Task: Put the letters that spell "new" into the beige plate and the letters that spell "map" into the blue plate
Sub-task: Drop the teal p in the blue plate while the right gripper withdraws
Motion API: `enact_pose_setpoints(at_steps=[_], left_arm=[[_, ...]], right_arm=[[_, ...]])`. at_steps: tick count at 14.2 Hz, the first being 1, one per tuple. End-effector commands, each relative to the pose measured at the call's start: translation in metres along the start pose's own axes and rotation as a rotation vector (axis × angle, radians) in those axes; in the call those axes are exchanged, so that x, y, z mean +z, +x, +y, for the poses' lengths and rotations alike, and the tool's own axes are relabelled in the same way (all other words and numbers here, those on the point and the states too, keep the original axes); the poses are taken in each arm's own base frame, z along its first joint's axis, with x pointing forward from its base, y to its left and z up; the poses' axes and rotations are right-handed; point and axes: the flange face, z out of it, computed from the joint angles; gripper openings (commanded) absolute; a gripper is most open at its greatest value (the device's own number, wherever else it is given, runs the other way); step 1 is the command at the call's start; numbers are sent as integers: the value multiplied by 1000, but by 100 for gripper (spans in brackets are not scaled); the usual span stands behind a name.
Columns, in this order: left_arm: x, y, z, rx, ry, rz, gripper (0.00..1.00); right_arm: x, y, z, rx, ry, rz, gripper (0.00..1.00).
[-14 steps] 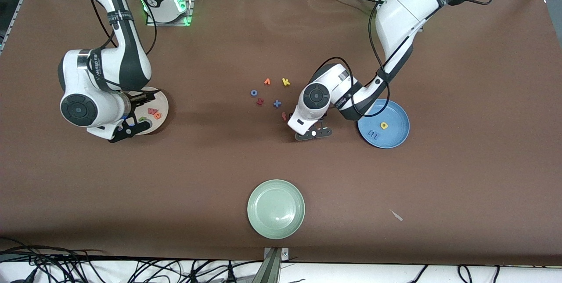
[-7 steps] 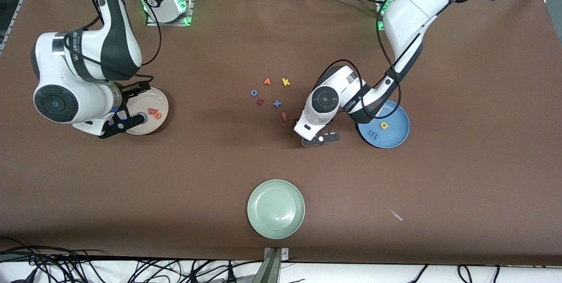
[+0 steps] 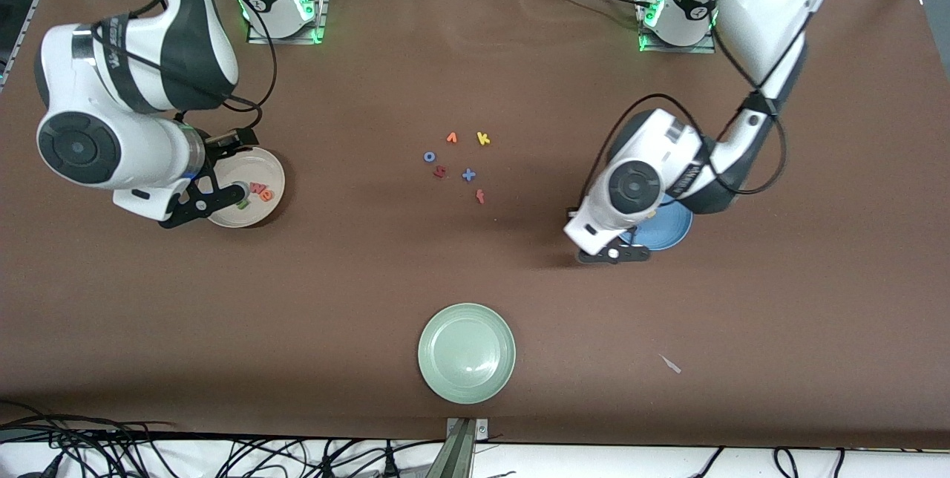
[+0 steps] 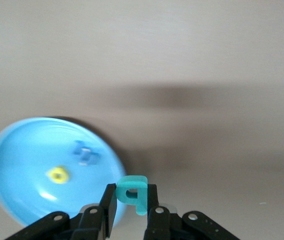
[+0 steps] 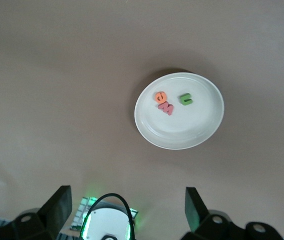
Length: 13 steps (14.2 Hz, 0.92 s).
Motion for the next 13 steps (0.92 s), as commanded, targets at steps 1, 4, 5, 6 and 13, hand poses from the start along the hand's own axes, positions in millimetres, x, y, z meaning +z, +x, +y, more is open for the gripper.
enact_pose_setpoints(at_steps=[1, 4, 5, 6, 13], left_arm=[[11, -4, -42, 45, 17, -40, 2], [34, -8, -59, 72, 26, -68, 2], [50, -12, -63, 79, 28, -69, 2], [61, -18, -60, 91, 29, -58, 4], [53, -19, -64, 82, 19, -14, 100]], right_arm=[[-32, -38, -1, 31, -58, 95, 100], [-50, -64, 12, 47, 9, 247, 100], [-51, -71, 20, 60, 16, 266, 100], [-55, -80, 21, 75, 17, 286, 100], [-70, -120, 60, 140, 19, 303, 100]])
